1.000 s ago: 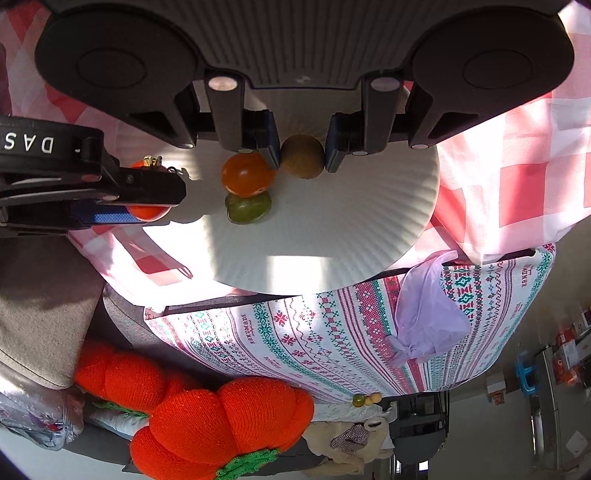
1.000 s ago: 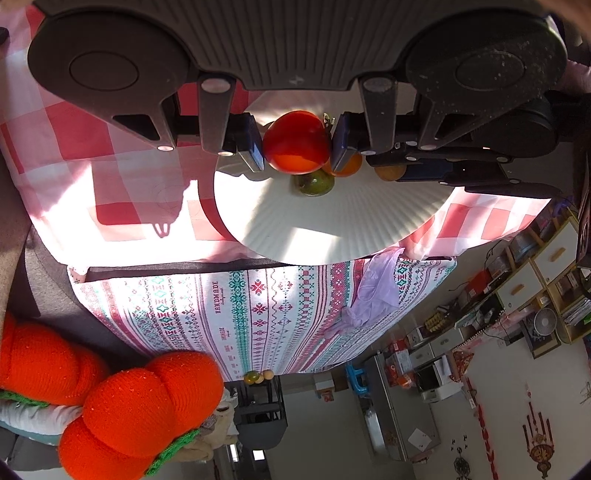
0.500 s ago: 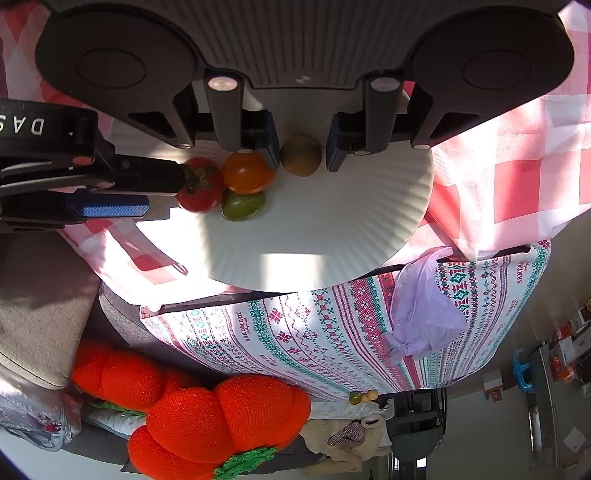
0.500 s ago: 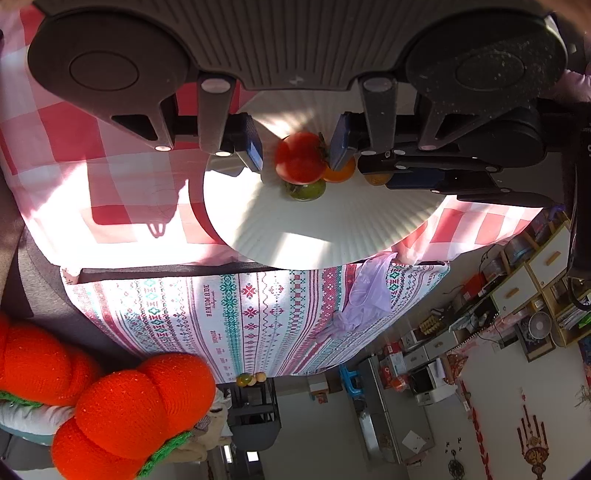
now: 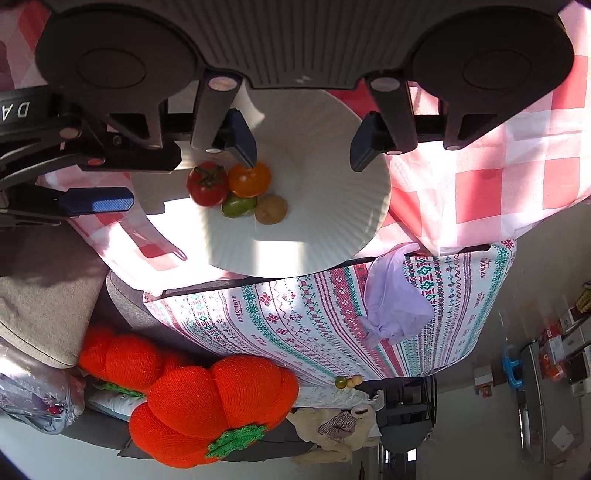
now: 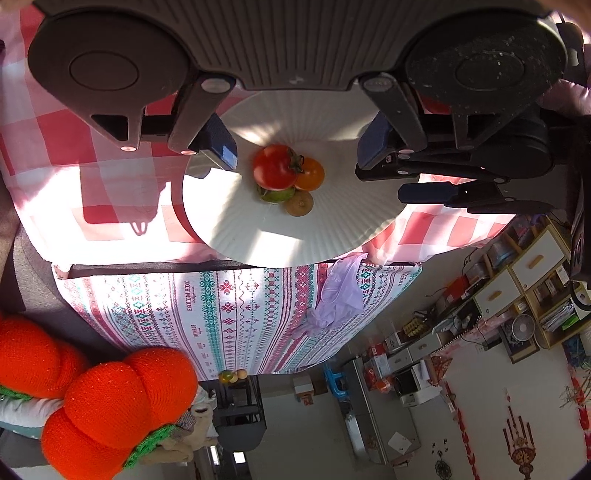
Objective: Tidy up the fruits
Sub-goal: 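Withdraw both open tools from the plate back over the remaining fruits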
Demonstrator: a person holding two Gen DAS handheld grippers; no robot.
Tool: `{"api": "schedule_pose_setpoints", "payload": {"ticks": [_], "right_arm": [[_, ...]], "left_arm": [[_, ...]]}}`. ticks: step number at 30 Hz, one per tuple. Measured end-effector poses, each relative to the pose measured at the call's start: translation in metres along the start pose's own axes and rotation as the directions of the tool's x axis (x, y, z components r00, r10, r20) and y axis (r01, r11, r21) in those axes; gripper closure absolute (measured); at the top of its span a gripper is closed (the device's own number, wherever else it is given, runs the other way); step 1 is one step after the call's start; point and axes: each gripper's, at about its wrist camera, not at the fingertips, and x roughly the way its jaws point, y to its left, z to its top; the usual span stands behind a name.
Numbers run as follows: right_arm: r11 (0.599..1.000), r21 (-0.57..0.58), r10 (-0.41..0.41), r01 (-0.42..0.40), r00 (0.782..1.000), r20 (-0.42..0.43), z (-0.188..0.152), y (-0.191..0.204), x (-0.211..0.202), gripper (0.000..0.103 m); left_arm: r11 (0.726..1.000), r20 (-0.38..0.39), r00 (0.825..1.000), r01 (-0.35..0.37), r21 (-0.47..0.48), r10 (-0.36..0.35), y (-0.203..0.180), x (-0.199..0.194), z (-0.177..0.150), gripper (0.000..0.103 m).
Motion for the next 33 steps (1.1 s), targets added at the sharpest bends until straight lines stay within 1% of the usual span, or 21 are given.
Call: {"api": "schedule_pose_setpoints", "payload": {"ticks": [2,4,6,7,9,17,25,33], "right_arm": [[1.0,-0.015,0.001,-0.001,1.0,-0.002,-0.002,0.003,-0.005,0.03],[1.0,-0.023,0.001,-0.001,1.0,-0.005,-0.003,0.005,-0.008,0.028],[1.0,-0.028,0.003,-0.004,1.0,-0.009,-0.005,0.006,-0.012,0.027],[1.0,-0.031,0.003,-0.004,1.0,-0.011,-0.006,0.008,-0.014,0.026],[0.999,-0.038,0.0,0.0,1.0,-0.016,-0.009,0.01,-0.019,0.024],[0.999,-0.045,0.007,-0.008,1.0,-0.024,-0.016,0.019,-0.033,0.019],[0.998,-0.064,0.011,-0.013,1.0,-0.025,-0.024,0.028,-0.04,0.015],[0.995,-0.095,0.021,-0.023,0.999,-0.031,-0.037,0.037,-0.044,0.008]], "left_arm": [[1.0,0.006,1.0,-0.002,-0.001,0.002,0.002,-0.009,-0.004,0.028],[1.0,0.017,1.0,-0.012,0.007,0.012,0.004,-0.02,-0.01,0.022],[1.0,0.024,1.0,-0.018,0.01,0.018,0.005,-0.031,-0.016,0.018],[1.0,0.027,0.999,-0.022,0.008,0.022,0.006,-0.036,-0.019,0.013],[1.0,0.036,0.999,-0.03,0.0,0.03,0.009,-0.047,-0.026,0.009],[0.999,0.035,0.999,-0.036,-0.018,0.037,0.015,-0.082,-0.051,0.0],[0.999,0.037,0.999,-0.037,-0.036,0.039,0.018,-0.104,-0.074,0.0],[0.999,0.03,0.999,-0.033,-0.024,0.034,0.013,-0.11,-0.091,0.0]]}}
